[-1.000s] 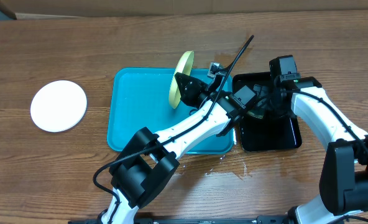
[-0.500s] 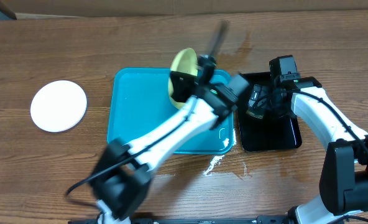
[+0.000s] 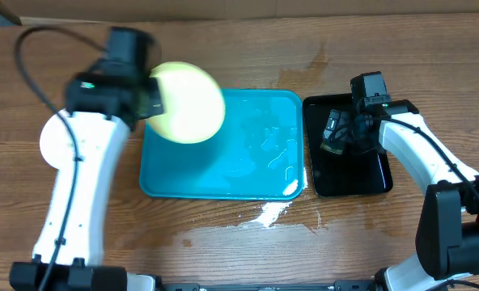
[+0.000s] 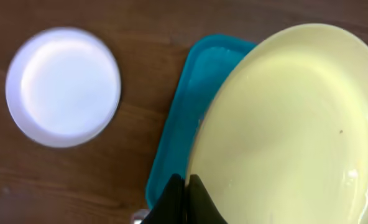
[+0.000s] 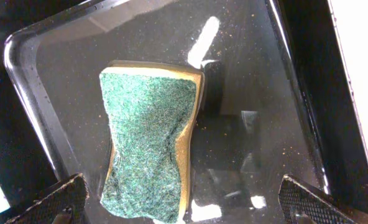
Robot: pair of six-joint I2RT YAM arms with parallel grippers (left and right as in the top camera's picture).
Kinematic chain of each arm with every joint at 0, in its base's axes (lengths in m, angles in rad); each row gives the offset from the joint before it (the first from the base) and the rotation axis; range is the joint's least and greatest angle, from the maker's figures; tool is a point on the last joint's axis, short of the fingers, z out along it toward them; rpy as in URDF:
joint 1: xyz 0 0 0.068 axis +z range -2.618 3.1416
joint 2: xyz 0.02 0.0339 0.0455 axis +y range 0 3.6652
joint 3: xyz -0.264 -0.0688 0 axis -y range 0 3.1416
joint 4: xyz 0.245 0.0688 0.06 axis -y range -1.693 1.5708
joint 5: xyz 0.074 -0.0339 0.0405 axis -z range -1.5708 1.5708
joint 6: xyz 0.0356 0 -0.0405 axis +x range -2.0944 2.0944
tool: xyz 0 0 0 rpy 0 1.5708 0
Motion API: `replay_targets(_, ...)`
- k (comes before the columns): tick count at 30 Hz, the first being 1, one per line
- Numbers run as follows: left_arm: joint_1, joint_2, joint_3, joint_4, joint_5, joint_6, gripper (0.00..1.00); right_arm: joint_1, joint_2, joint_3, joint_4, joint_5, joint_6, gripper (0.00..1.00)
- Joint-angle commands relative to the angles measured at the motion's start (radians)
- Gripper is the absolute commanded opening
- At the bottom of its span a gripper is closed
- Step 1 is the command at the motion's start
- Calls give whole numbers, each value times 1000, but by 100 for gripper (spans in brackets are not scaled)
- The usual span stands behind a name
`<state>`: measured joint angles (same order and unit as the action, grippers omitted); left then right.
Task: Clean dirty plates on tray and stack at the side
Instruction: 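Move the yellow plate left and lower it onto the white plates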
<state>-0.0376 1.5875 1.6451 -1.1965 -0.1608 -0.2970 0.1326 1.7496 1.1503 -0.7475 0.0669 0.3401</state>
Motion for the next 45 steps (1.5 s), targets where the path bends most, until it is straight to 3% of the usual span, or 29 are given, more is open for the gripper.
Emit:
replay_targets(1,139,16,-8,-6,162,43,4,3,-2,-2,6,6,5,100)
replay_targets(7,339,28,-84,51,145,27,4,3,-2,-2,6,6,5,100)
replay_targets(11,430,28,-195,146,23,-74,4,3,-2,-2,6,6,5,100)
replay_targets(18,547,28,-359,314,-56,-228,4,3,-2,-2,6,6,5,100)
replay_targets(28,614,28,-516,512,-54,-265,5,3,-2,-2,6,6,5,100)
replay_targets(29,614,29,-521,521,-56,-265,13,3,-2,-2,6,6,5,100)
replay_targets(31,613,29,-524,539,-56,-265,55,3,-2,-2,6,6,5,100)
replay_targets(32,613,28,-524,548,-56,-264,69,3,-2,-2,6,6,5,100)
replay_targets(35,613,28,-524,578,-51,-261,82,3,-2,-2,6,6,5,100)
replay_targets(40,613,28,-522,624,57,-196,80,3,-2,-2,6,6,5,100)
replay_targets(44,612,28,-517,656,268,-120,52,3,-2,-2,6,6,5,100)
replay_targets(45,612,28,-517,659,338,-108,41,3,-2,-2,6,6,5,100)
